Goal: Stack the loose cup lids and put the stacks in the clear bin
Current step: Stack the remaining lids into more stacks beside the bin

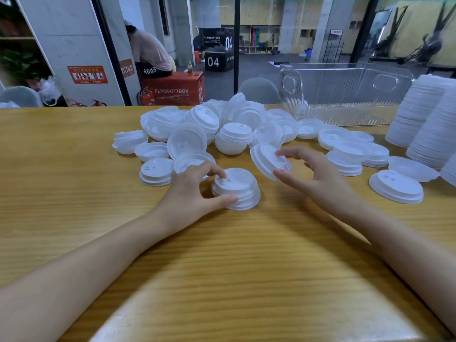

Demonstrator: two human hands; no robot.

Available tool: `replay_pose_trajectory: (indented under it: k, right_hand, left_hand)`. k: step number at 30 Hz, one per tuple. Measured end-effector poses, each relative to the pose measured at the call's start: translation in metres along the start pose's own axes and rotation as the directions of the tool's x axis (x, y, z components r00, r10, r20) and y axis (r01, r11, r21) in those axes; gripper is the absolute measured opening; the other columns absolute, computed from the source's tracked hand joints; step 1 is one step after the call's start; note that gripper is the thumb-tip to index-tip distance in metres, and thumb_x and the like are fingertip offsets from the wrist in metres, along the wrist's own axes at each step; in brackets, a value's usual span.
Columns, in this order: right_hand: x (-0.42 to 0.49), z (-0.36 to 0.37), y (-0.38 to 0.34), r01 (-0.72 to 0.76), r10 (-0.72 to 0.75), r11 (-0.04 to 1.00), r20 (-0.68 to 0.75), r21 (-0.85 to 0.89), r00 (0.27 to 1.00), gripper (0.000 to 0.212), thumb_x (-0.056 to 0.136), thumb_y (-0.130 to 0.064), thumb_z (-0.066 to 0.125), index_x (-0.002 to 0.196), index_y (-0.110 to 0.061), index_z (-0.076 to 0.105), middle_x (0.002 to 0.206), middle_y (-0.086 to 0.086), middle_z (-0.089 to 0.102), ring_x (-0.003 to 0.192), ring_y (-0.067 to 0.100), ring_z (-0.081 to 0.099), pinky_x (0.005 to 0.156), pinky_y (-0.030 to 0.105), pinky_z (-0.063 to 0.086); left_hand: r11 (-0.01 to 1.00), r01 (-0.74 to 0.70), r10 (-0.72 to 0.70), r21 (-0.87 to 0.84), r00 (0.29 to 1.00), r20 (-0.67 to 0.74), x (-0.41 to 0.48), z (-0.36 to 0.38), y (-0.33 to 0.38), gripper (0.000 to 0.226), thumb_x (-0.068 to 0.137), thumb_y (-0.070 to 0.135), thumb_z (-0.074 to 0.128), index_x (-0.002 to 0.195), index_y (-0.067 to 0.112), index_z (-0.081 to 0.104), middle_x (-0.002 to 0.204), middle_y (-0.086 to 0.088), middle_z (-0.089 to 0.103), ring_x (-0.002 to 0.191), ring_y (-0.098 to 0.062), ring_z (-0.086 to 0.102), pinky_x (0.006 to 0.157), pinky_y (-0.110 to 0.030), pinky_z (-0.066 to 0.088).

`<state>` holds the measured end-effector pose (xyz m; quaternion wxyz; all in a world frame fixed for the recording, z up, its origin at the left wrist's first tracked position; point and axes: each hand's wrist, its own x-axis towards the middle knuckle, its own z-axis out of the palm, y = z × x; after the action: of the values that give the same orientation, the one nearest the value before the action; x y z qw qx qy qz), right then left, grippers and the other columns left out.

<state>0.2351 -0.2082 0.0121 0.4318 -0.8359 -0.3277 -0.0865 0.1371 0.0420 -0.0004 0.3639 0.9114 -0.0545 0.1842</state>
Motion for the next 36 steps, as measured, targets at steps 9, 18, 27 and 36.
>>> replay_pose_trajectory:
  k: [9, 18, 27, 36]
  right_hand:
    - [0.000, 0.003, 0.001, 0.011, -0.011, 1.000, 0.010, -0.012, 1.000, 0.049, 0.074, -0.072, 0.055, 0.114, -0.045, 0.060, 0.122, -0.029, 0.059, 0.125, 0.008, 0.047, 0.105, 0.031, 0.037]
    - [-0.005, 0.014, -0.012, 0.071, -0.075, 0.997, 0.113, 0.032, 0.991, 0.042, 0.077, -0.056, 0.072, 0.116, -0.042, 0.063, 0.116, -0.042, 0.053, 0.126, -0.002, 0.040, 0.097, 0.002, 0.025]
    - [0.001, 0.032, -0.007, 0.124, -0.118, 0.992, 0.168, -0.029, 0.979, 0.045, 0.076, -0.062, 0.071, 0.117, -0.044, 0.067, 0.124, -0.031, 0.058, 0.127, 0.004, 0.041, 0.103, 0.007, 0.028]
    - [0.000, 0.031, -0.007, 0.131, -0.121, 0.991, 0.193, -0.040, 0.974, 0.045, 0.075, -0.066, 0.069, 0.116, -0.048, 0.066, 0.123, -0.034, 0.057, 0.128, 0.000, 0.038, 0.099, 0.003, 0.026]
  left_hand:
    - [0.993, -0.032, 0.021, 0.112, 0.995, 0.101, 0.002, 0.002, 0.000, 0.052, 0.060, 0.077, 0.057, 0.102, 0.046, 0.055, 0.111, 0.023, 0.052, 0.114, 0.001, 0.041, 0.096, -0.013, 0.027]
    - [0.993, -0.072, 0.067, 0.098, 0.997, 0.050, -0.002, -0.005, -0.001, 0.074, 0.057, 0.075, 0.065, 0.123, 0.056, 0.037, 0.131, 0.027, 0.049, 0.130, 0.004, 0.037, 0.107, -0.028, 0.025]
    - [0.992, -0.091, 0.100, 0.087, 0.989, -0.105, -0.011, -0.027, -0.028, 0.047, 0.072, 0.065, 0.059, 0.112, 0.039, 0.061, 0.114, 0.031, 0.059, 0.118, 0.002, 0.045, 0.105, -0.041, 0.041]
    - [0.984, -0.054, 0.091, 0.172, 0.973, -0.213, -0.007, -0.061, -0.052, 0.020, 0.081, 0.038, 0.077, 0.093, 0.044, 0.062, 0.100, 0.026, 0.065, 0.101, 0.005, 0.046, 0.096, -0.026, 0.036]
